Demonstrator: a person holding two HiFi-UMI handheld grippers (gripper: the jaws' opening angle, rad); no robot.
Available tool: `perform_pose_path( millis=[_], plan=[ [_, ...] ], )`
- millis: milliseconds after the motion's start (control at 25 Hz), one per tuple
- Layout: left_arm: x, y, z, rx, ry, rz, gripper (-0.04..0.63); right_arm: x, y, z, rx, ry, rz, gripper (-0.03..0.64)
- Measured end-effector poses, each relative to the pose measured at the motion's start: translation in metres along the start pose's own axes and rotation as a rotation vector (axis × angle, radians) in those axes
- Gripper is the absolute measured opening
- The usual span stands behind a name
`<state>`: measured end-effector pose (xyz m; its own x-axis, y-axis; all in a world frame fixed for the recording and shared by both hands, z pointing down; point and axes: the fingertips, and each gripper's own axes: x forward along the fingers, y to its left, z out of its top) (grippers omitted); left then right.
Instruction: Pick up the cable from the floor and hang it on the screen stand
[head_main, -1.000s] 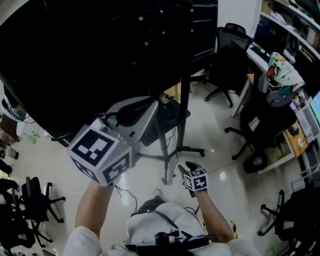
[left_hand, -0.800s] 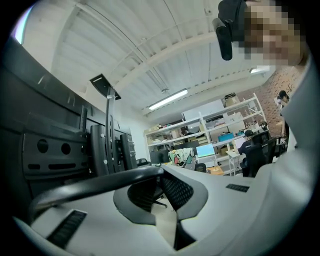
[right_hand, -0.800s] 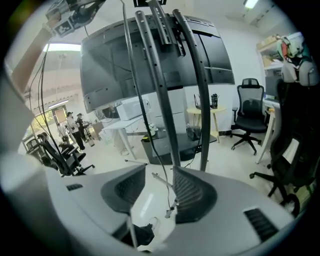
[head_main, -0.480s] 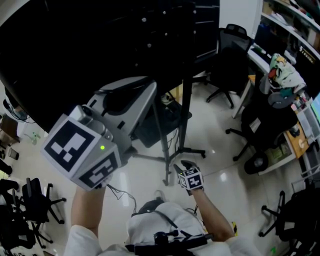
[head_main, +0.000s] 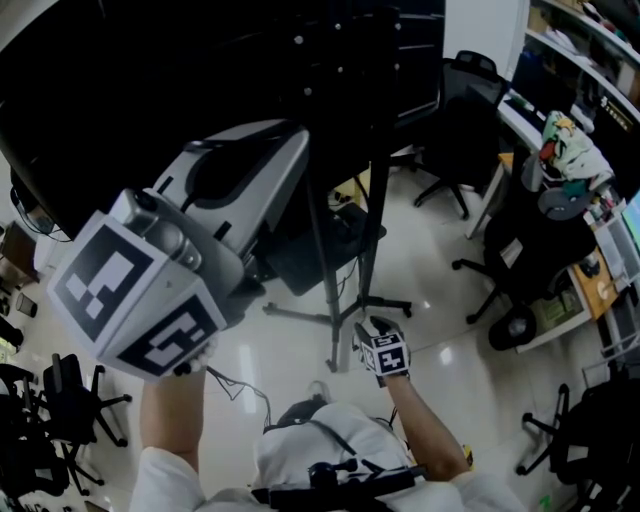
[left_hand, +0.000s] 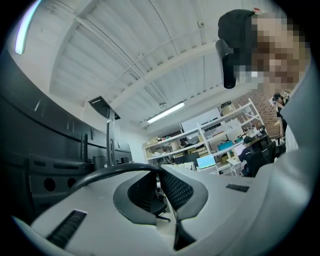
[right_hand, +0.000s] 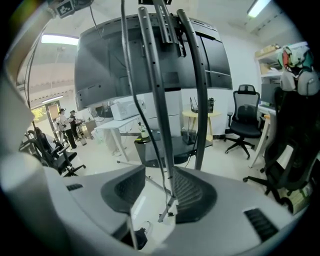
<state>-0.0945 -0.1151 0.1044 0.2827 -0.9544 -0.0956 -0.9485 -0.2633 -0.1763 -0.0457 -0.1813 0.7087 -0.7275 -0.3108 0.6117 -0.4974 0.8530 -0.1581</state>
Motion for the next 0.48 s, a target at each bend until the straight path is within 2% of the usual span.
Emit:
perform_pose_path(
  millis=[480],
  plan=[
    [0.004, -0.011, 0.031, 0.016, -0.072, -0.039, 0.023, -0.003, 0.001, -0.026, 0.014, 0.045, -0.006, 0.192]
  ],
)
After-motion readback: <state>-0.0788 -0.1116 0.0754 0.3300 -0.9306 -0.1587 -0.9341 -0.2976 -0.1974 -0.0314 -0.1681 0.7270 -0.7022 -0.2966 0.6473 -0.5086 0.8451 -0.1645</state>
